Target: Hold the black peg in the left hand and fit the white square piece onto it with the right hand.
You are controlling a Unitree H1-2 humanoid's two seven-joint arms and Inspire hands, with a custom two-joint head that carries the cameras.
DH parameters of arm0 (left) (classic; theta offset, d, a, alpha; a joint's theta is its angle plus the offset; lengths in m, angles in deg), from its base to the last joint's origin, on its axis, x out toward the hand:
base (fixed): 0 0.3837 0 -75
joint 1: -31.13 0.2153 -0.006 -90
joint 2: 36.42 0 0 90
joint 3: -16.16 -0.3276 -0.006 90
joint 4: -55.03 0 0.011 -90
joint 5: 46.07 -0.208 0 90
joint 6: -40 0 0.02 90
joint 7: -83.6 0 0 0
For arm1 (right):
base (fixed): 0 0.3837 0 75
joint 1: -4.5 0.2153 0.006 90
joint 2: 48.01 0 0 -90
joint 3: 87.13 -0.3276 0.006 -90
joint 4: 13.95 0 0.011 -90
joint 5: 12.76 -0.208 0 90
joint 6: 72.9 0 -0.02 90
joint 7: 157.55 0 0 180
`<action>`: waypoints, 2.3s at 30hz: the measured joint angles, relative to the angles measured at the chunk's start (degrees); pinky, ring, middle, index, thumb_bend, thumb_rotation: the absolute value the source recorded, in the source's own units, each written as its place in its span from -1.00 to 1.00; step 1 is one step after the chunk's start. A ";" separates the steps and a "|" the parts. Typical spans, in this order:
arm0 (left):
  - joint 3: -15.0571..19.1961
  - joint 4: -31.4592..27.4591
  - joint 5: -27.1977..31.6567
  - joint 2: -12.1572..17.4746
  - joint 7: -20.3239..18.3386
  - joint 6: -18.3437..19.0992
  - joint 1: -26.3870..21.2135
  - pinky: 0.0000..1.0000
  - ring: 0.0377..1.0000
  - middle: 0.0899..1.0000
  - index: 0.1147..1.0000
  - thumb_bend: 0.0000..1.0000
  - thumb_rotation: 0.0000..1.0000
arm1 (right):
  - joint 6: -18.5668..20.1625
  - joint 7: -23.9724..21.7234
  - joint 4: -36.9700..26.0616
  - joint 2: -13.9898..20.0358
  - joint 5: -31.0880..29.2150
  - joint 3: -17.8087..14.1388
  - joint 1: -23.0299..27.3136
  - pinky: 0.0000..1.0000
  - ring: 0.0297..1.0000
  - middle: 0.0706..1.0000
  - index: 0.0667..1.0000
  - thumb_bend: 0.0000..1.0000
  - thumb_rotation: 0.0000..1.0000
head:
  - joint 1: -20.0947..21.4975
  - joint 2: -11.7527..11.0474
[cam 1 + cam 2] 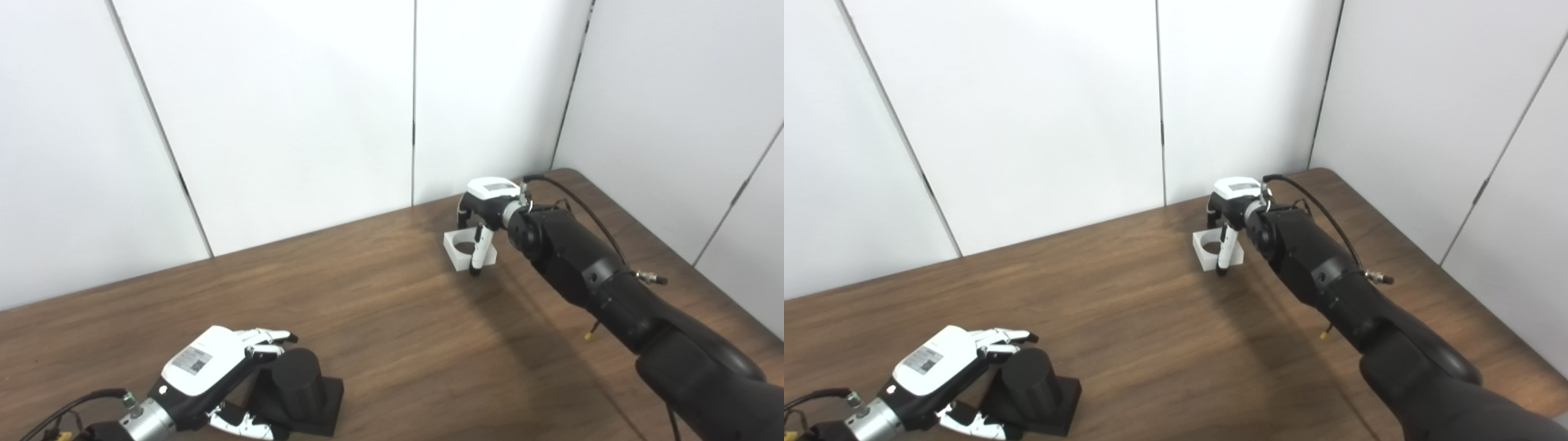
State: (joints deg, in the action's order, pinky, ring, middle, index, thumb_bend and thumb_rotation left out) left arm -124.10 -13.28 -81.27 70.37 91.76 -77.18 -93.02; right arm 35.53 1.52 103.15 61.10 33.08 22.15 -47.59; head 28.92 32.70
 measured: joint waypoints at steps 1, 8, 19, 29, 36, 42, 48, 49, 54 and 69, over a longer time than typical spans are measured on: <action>0.00 0.00 0.00 0.01 0.00 0.00 0.00 0.38 0.61 0.68 -0.15 0.05 -0.88 | 0.78 -0.29 -0.29 -0.02 -0.09 0.05 0.00 0.51 0.66 0.52 -0.08 0.03 -0.69 | 0.00 0.00; 0.19 -0.20 0.00 0.00 -0.04 0.00 0.17 0.39 0.62 0.68 -0.15 0.05 -0.88 | 4.43 -3.49 -0.77 0.00 -2.65 -0.07 0.60 0.51 0.67 0.54 -0.02 0.12 -0.74 | -0.26 0.26; 0.24 -0.22 0.00 0.00 -0.02 -0.03 0.21 0.35 0.60 0.67 -0.15 0.05 -0.88 | 0.74 -1.10 -3.98 1.40 -6.82 -1.65 -2.34 0.71 0.72 0.50 -0.12 0.03 -0.75 | -0.70 0.70; 0.23 -0.23 0.07 0.03 0.05 -0.04 0.22 0.33 0.63 0.71 -0.15 0.05 -0.89 | -5.20 2.85 -13.93 1.92 -6.42 -1.90 -6.89 0.60 0.70 0.47 -0.12 0.04 -0.73 | -2.99 1.76; 0.52 -0.23 0.12 -0.12 -0.02 -0.05 0.35 0.39 0.65 0.74 -0.15 0.05 -0.88 | -5.88 2.63 -20.72 2.02 -5.57 -2.36 -6.91 0.60 0.72 0.48 -0.12 0.03 -0.72 | -5.01 2.72; 1.01 -0.22 -0.06 -0.32 -0.07 -0.04 0.63 0.40 0.63 0.73 -0.15 0.05 -0.88 | -6.74 0.38 -26.57 2.16 -5.36 -2.33 -6.88 0.51 0.68 0.47 -0.12 0.04 -0.72 | -7.64 3.60; 2.58 -0.23 -0.10 -1.14 -1.53 -0.05 1.12 0.45 0.68 0.78 -0.15 0.05 -0.88 | -7.18 -3.94 -31.49 2.12 -4.72 -1.78 -6.88 0.41 0.65 0.47 -0.12 0.03 -0.73 | -12.21 5.97; 2.94 -0.23 -0.10 -1.40 -2.01 -0.05 1.13 0.45 0.68 0.80 -0.15 0.05 -0.88 | -7.27 -4.42 -32.23 2.12 -5.05 -1.83 -6.88 0.40 0.64 0.47 -0.12 0.03 -0.73 | -13.43 6.41; 4.55 -0.22 -0.50 -2.69 -4.12 -0.05 1.29 0.44 0.68 0.80 -0.15 0.05 -0.87 | -8.36 -6.28 -34.85 2.02 -8.00 -2.71 -6.89 0.41 0.64 0.47 -0.12 0.04 -0.73 | -19.67 7.82; 8.41 -0.19 -2.85 -7.03 -8.75 1.04 1.66 0.43 0.71 0.83 -0.15 0.05 -0.86 | -9.89 -11.36 -43.89 -0.11 -15.13 -3.98 -6.97 0.37 0.61 0.47 -0.12 0.03 -0.73 | -27.07 9.84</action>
State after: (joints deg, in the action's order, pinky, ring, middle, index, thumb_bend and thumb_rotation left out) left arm -115.69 -13.47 -84.13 63.34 83.01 -76.14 -91.36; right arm 25.65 -9.84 59.26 60.99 17.95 18.17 -54.55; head 1.85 42.54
